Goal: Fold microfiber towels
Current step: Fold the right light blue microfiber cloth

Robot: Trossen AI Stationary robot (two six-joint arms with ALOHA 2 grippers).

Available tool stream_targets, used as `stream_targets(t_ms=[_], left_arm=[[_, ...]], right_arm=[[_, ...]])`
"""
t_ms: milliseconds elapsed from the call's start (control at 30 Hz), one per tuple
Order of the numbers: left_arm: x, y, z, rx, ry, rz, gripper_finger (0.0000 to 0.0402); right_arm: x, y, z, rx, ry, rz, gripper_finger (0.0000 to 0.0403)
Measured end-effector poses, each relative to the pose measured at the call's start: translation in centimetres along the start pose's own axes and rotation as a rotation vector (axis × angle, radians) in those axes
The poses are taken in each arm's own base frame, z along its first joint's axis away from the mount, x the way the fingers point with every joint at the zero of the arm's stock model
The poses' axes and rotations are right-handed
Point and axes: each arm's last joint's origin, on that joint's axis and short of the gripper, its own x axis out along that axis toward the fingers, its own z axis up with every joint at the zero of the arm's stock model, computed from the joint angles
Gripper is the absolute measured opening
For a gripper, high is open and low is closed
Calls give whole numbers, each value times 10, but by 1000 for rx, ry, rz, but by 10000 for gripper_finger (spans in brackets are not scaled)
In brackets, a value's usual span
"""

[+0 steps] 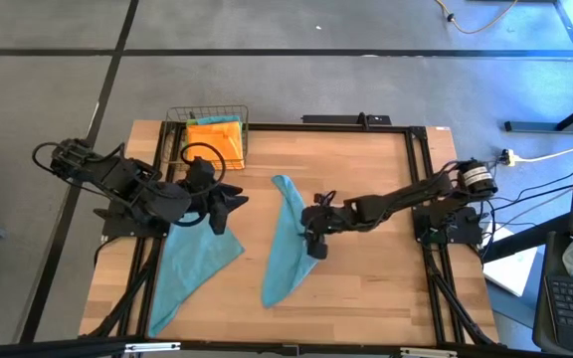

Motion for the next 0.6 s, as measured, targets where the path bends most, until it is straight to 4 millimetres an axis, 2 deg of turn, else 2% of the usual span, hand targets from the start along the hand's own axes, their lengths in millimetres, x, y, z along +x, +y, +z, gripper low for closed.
stream_targets(t_ms=[133,233,400,500,600], left_arm=[[0,0,0,8,0,1,150],[0,0,0,12,2,-1,150],[0,-1,-2,63,61,-42,150],[0,0,-4,86,98,-52,150],[0,1,-5,125,117,-55,150]], right_arm=[[20,-1,-14,155,57,-54,237],[29,4,-11,178,72,-51,241],[40,7,-11,125,156,-133,226],[39,7,-8,141,206,-156,213],[39,6,-15,152,279,-165,197]])
